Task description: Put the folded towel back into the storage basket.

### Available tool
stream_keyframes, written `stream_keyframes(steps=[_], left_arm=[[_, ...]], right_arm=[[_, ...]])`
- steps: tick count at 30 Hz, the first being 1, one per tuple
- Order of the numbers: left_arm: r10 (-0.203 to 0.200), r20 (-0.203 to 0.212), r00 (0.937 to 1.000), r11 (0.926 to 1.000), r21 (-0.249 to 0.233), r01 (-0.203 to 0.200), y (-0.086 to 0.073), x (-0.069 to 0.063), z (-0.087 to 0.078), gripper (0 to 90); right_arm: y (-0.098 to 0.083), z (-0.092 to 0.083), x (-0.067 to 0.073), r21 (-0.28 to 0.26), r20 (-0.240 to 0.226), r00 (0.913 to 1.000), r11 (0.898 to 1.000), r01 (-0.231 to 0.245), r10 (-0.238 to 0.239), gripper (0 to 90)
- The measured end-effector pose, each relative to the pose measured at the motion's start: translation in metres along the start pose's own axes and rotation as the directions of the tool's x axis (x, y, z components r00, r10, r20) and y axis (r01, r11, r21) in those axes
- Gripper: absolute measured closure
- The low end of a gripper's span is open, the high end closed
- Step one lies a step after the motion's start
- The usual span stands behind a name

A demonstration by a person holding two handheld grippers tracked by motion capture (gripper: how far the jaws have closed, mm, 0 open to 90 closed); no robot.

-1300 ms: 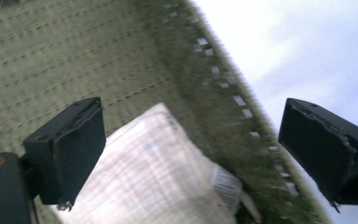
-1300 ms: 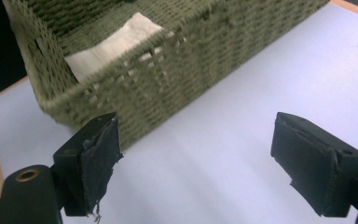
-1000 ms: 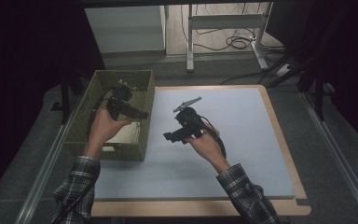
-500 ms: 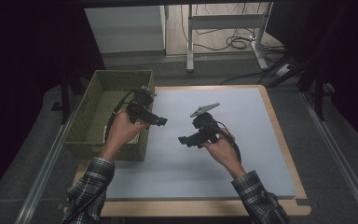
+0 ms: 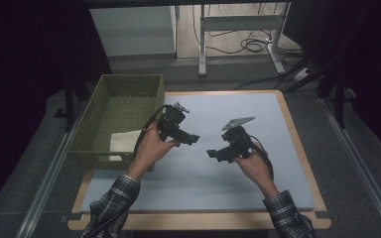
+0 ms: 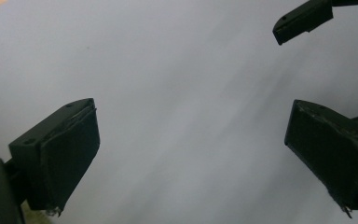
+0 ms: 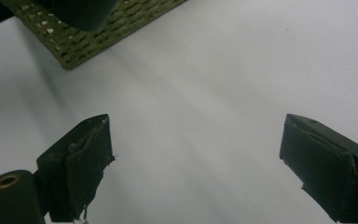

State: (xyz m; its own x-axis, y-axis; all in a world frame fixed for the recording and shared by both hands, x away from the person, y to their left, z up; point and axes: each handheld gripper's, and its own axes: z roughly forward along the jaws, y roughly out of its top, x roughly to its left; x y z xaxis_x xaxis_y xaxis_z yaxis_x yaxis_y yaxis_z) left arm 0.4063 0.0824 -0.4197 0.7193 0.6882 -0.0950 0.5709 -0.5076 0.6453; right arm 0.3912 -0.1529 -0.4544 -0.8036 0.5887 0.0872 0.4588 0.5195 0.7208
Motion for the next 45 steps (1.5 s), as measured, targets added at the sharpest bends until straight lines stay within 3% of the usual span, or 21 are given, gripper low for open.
stream_keyframes(steps=[10, 14, 24, 38, 45], left_arm=[[0.034, 0.029, 0.9990, 0.9989, -0.034, -0.033, -0.006, -0.026, 0.014, 3.3], [0.058, 0.020, 0.9981, 0.9979, -0.031, -0.058, -0.012, -0.038, 0.018, 3.3], [0.082, 0.025, 0.9963, 0.9950, -0.059, -0.081, -0.028, -0.053, 0.014, 3.4], [0.071, 0.027, 0.9971, 0.9908, -0.117, -0.068, -0.079, -0.056, 0.013, 3.4], [0.062, 0.006, 0.9980, 0.9893, -0.132, -0.061, -0.107, -0.057, 0.020, 3.1]], right_arm=[[-0.023, -0.018, -0.009, 0.018, 0.031, 0.9992, 1.000, 0.023, -0.024, 7.8], [-0.035, -0.028, -0.012, 0.016, 0.045, 0.9987, 1.000, 0.020, -0.021, 7.4], [-0.054, -0.046, -0.016, 0.007, 0.056, 0.9984, 1.000, -0.004, 0.004, 7.0], [-0.091, -0.065, -0.020, -0.027, 0.102, 0.9947, 1.000, -0.008, 0.010, 6.7], [-0.107, -0.066, -0.020, -0.039, 0.099, 0.9951, 0.999, -0.002, 0.006, 6.7]])
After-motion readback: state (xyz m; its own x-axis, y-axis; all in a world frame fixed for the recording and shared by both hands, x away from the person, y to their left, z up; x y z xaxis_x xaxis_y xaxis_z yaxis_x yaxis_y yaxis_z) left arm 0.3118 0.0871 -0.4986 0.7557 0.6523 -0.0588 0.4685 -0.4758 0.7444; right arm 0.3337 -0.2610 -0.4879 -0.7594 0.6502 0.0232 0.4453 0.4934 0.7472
